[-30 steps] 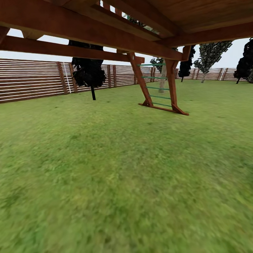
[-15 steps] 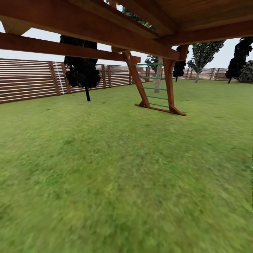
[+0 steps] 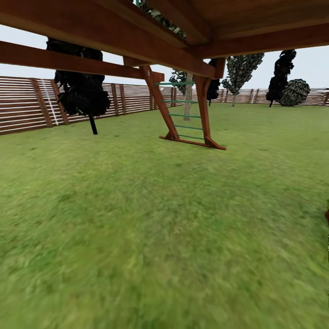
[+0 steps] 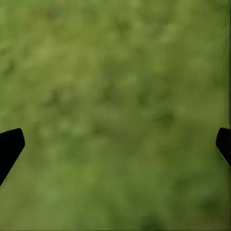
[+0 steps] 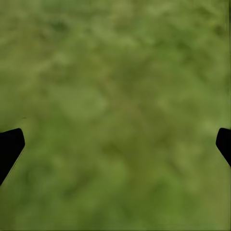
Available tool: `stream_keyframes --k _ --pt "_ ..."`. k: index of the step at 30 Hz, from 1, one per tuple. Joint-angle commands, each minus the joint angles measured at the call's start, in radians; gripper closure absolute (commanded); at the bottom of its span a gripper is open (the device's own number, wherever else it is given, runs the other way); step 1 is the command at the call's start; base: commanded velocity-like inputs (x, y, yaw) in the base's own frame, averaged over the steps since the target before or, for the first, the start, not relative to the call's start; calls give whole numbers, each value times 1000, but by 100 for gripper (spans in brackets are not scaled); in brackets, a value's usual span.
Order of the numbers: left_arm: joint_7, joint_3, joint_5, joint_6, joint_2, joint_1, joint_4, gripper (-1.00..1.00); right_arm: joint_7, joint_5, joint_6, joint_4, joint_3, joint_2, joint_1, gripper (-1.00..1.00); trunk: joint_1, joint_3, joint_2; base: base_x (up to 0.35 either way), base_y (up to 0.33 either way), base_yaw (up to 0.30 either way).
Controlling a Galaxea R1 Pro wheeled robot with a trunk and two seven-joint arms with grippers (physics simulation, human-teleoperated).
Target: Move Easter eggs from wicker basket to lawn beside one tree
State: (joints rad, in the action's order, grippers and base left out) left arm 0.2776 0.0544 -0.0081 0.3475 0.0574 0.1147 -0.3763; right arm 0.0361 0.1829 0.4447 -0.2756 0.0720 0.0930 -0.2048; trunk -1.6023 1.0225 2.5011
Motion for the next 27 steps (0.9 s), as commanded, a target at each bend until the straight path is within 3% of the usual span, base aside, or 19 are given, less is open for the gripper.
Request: stream_keyframes --k 1,27 --pt "-2 5 -1 4 1 0 0 -100 4 7 3 1 8 1 -1 -100 0 1 0 322 115 -247" --pt "-2 7 0 4 -1 0 1 -100 4 7 2 2 3 1 -1 -100 0 1 0 322 115 -248"
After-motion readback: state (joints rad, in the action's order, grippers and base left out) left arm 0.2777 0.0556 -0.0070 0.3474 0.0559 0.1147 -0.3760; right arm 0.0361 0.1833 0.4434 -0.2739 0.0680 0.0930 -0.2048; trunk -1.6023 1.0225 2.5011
